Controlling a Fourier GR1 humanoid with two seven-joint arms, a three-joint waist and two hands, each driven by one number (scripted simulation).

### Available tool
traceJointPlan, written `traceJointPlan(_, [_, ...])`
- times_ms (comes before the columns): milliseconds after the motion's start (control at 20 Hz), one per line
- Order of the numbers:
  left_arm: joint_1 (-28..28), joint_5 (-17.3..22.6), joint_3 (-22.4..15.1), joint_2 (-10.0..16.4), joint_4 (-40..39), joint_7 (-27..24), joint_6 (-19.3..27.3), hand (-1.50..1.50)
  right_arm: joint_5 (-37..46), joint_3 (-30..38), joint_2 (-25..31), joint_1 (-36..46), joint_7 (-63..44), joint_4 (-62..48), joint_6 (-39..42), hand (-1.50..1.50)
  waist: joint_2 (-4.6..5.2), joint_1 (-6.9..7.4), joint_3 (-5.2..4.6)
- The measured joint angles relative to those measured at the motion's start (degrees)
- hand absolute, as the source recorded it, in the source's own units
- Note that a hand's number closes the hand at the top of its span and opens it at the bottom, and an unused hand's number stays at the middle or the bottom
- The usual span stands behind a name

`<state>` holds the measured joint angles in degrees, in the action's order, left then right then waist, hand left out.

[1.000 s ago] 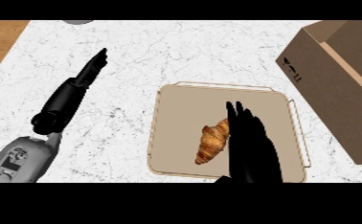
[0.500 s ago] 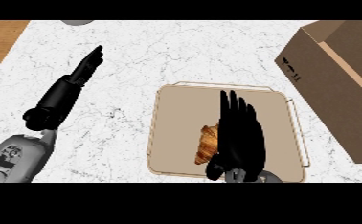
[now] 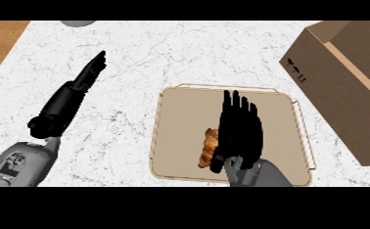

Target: Pick the croissant from the tray and place it in the cardboard box

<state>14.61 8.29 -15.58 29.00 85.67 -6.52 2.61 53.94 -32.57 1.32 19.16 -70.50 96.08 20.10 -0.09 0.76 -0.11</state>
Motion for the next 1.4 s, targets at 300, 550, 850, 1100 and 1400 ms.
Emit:
traceJointPlan(300, [0.25, 0.14, 1.08, 0.02, 0.07, 0.36, -1.16, 0.0, -1.31, -1.69, -0.06, 0.87, -0.49, -4.67, -2.18, -1.5, 0.06, 0.1, 0.05])
traceJointPlan(550, [-0.34, -0.23, 1.79, 0.31, 2.13, 1.9, -1.52, 0.0, -2.87, -1.71, -0.05, 1.35, -0.32, -5.63, -3.53, -1.5, -0.02, 0.0, 0.07])
traceJointPlan(850, [-0.74, -0.67, 2.38, -0.18, 2.02, 1.94, -1.94, 0.0, -2.74, -1.64, -0.03, 1.24, -0.35, -8.56, -5.12, -1.5, 0.01, -0.27, 0.06])
traceJointPlan(1100, [-1.35, -1.97, 2.32, -1.35, 1.39, 0.83, -1.78, 0.0, -1.72, -1.34, -0.09, 0.19, 0.17, -9.97, -6.41, -1.5, 0.01, -0.51, 0.06])
traceJointPlan(1400, [-1.25, -2.63, 3.31, -2.03, 1.68, 1.07, -2.63, 0.0, -2.63, -3.03, -0.2, -0.42, 0.99, -11.82, -8.39, 1.5, 0.0, -0.47, 0.07])
